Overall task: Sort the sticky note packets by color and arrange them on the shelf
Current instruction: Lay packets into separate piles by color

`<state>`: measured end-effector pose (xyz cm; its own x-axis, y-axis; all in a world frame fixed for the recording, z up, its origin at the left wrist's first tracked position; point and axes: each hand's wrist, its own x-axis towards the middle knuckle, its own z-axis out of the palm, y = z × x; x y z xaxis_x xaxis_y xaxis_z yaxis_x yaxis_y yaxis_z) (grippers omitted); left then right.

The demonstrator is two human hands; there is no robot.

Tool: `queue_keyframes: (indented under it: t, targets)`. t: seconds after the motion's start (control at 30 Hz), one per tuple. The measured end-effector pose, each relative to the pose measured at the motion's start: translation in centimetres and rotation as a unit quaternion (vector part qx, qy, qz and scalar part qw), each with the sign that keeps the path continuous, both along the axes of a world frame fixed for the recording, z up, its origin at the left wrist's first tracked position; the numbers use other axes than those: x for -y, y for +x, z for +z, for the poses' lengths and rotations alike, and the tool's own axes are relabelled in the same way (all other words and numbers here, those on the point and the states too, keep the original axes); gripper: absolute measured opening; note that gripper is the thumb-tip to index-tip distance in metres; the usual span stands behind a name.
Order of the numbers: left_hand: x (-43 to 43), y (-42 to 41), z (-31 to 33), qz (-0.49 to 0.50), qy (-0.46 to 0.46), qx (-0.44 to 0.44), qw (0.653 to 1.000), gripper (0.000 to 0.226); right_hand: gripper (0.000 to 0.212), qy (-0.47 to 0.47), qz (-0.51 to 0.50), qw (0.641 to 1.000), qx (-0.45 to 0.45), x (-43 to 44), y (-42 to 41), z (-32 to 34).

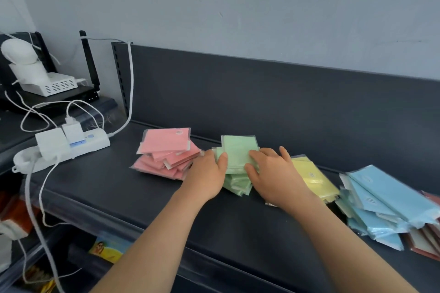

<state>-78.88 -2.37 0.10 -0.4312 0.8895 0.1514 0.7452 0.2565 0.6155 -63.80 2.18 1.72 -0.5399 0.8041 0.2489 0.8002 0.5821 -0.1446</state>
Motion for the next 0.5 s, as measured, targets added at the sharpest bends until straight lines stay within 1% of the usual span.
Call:
queue_keyframes:
  t: [0.1,0.17,0.23,0.33,0.43,0.5]
  targets:
    - [0.0,-0.8,0.2,-0.024,-0.006,-0.005,1.0,0.04,0.036,0.015,-0.028,0.999,-0.01,0.2,-0.1,0.5]
    - [0.6,-2.0,0.7,-0.034,0.009,-0.031,0.999,0.036,0.034,0.042,-0.034,0.998,-0.026,0.6,-0.6,1.1]
    - [1.5,-3.7,1.5,-0.039,0.046,-0.059,0.996,0.035,0.031,0.05,-0.034,0.996,-0.067,1.3,-1.6,1.9]
    - [3.4,-6.9,2.5,-0.04,0.133,-0.061,0.988,0.029,0.028,0.054,-0.02,0.991,-0.117,2.8,-4.3,2.6]
    - [4.8,-10.5,3.1,0.0,0.221,-0.07,0.973,0.021,0.03,0.042,0.007,0.987,-0.154,4.0,-7.9,2.4]
    - [4.9,-13.1,2.7,0.032,0.222,-0.081,0.971,0.016,0.028,0.022,0.017,0.984,-0.178,4.4,-10.4,2.0]
